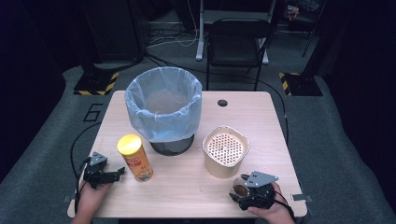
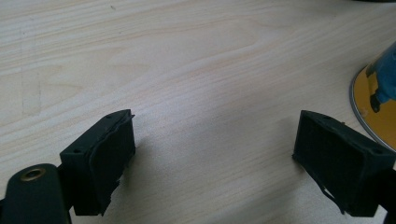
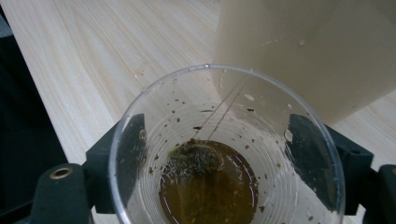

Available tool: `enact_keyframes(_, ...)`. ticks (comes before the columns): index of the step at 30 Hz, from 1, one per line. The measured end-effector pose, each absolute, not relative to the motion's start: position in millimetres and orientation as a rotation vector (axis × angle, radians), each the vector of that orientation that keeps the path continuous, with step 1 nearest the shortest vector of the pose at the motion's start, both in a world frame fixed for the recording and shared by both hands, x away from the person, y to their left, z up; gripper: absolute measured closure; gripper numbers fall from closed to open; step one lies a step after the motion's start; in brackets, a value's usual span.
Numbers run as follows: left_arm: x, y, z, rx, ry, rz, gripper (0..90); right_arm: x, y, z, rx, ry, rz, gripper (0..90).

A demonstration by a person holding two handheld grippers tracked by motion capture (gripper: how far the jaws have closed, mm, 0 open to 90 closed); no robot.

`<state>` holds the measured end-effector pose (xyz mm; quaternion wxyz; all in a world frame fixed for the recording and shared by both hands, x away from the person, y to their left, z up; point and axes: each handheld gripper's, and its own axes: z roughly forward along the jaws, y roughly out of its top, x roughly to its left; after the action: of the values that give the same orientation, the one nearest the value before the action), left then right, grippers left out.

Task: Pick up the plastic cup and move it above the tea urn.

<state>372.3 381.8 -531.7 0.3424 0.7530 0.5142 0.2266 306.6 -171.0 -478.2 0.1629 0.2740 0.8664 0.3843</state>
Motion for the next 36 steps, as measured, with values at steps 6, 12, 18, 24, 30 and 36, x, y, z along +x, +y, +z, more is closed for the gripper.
enact_keyframes(6, 372, 382, -532, 1.958, 1.337, 0.589, 12.2, 306, -171, -478, 0.757, 2.485, 1.098, 24.6)
enact_keyframes(12, 372, 382, -532, 1.957, 1.337, 0.589, 12.2, 307, -177, -476, 0.786, 2.466, 1.069, 25.5)
enact_keyframes(18, 372, 382, -532, 1.958, 1.336, 0.589, 12.2, 315, -191, -474, 0.848, 2.424, 1.051, 25.9)
enact_keyframes(24, 372, 382, -532, 1.959, 1.334, 0.590, 12.2, 321, -211, -473, 0.958, 2.349, 1.025, 25.7)
enact_keyframes(30, 372, 382, -532, 1.959, 1.334, 0.590, 12.2, 327, -230, -477, 1.043, 2.303, 1.017, 24.3)
enact_keyframes(36, 373, 382, -532, 1.959, 1.333, 0.589, 12.2, 329, -231, -479, 1.061, 2.285, 1.043, 16.6)
